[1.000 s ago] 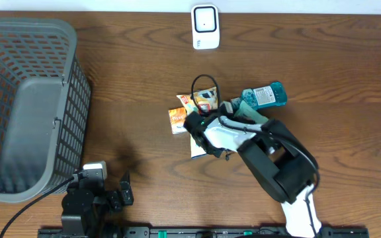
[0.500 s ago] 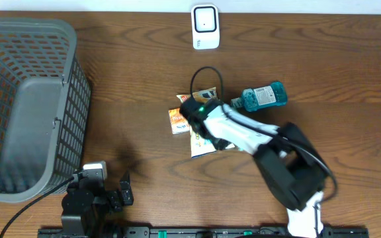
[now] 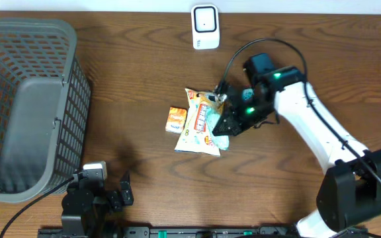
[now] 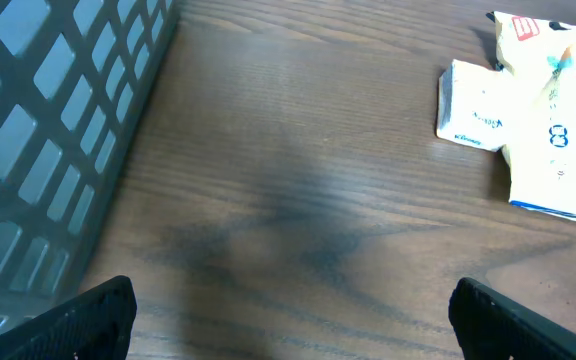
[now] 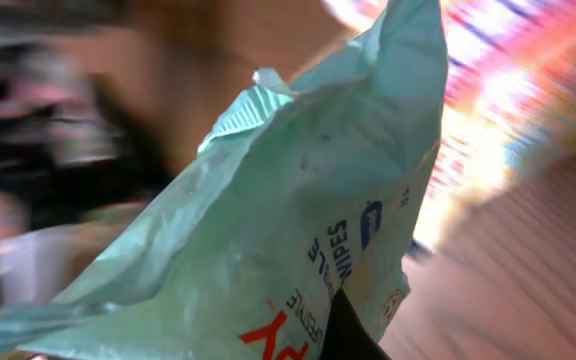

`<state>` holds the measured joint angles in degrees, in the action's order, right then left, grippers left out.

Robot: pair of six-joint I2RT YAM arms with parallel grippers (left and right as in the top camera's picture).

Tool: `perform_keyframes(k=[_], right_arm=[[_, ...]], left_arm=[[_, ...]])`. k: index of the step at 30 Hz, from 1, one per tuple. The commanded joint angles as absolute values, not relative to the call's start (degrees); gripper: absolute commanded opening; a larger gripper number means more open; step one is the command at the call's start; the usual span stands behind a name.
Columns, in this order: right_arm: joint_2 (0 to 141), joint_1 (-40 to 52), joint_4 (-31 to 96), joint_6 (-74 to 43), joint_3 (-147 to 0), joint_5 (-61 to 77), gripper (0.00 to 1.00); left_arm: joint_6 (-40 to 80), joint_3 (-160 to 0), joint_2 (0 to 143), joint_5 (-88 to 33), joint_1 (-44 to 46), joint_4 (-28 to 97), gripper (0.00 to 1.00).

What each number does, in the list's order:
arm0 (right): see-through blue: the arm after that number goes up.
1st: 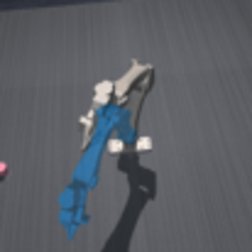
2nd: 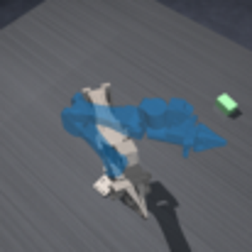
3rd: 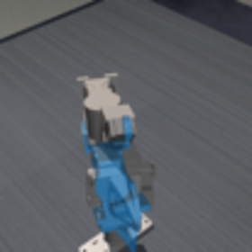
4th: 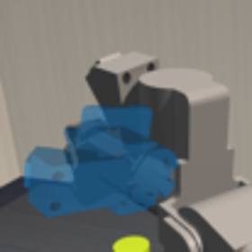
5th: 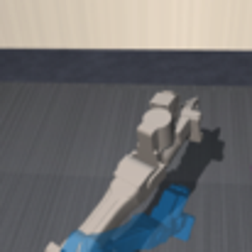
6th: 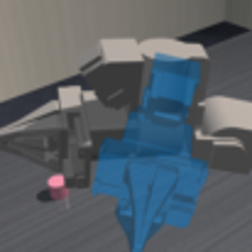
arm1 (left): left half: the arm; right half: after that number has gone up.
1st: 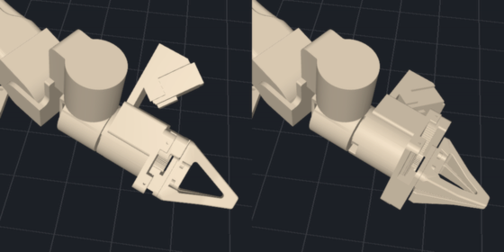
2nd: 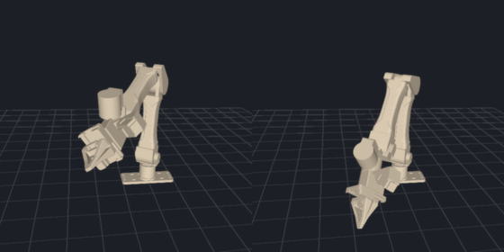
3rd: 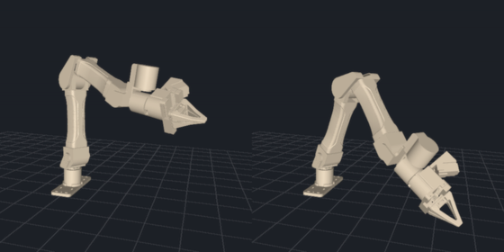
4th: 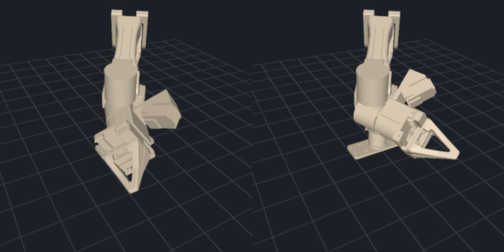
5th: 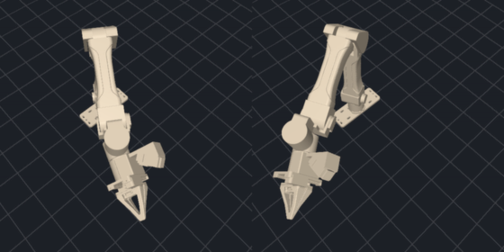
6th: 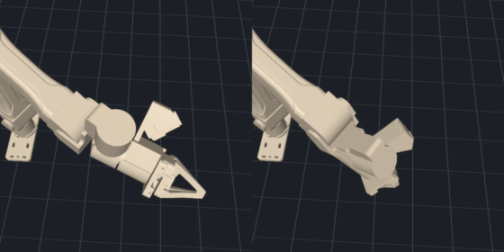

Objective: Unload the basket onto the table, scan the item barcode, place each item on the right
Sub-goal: 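Grasp the green wipes pack with the right gripper and lift it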

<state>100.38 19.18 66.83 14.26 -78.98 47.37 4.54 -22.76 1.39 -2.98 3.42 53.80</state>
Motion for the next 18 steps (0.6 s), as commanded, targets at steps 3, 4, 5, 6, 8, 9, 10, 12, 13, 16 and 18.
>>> perform_keyframes(k=[3, 4, 5, 6, 8, 9, 10, 12, 13, 16, 18], right_arm=[[100.9, 16.1, 67.1, 36.3, -74.6, 79.8, 0.01], [100.9, 16.1, 67.1, 40.9, -73.7, 83.3, 0.01], [100.9, 16.3, 67.0, 44.9, -72.9, 85.8, 0.01], [100.9, 16.5, 67.0, 49.9, -71.9, 89.0, 0.01], [100.9, 16.9, 66.8, 55.5, -71.1, 89.5, 0.01], [100.9, 17.1, 66.7, 55.8, -71.1, 89.5, 0.01], [100.9, 17.3, 66.5, 55.7, -71.2, 89.5, 0.01], [100.7, 17.3, 66.7, 51.1, -71.7, 89.5, 0.01], [100.7, 17.3, 66.7, 45.9, -72.1, 89.5, 0.01], [100.7, 17.3, 66.7, 29.1, -73.1, 89.5, 0.01], [100.7, 17.2, 66.6, 21.7, -73.4, 89.5, 0.01]], left_arm=[[5.0, -22.5, 1.3, -2.5, 3.2, 54.0, 1.0], [5.0, -22.5, 1.3, -2.5, 3.2, 54.0, 1.0], [5.0, -22.5, 1.3, -2.5, 3.2, 54.0, 1.0], [5.0, -22.5, 1.3, -2.5, 3.2, 54.0, 1.0], [5.0, -22.5, 1.3, -2.5, 3.2, 54.0, 1.0], [5.0, -22.5, 1.3, -2.5, 3.2, 54.0, 1.0], [5.0, -22.5, 1.3, -2.5, 3.2, 54.0, 1.0], [5.0, -22.5, 1.3, -2.5, 3.2, 54.0, 1.0], [5.0, -22.5, 1.3, -2.5, 3.2, 54.0, 1.0], [5.0, -22.5, 1.3, -2.5, 3.2, 54.0, 1.0], [5.0, -22.5, 1.3, -2.5, 3.2, 54.0, 1.0]])
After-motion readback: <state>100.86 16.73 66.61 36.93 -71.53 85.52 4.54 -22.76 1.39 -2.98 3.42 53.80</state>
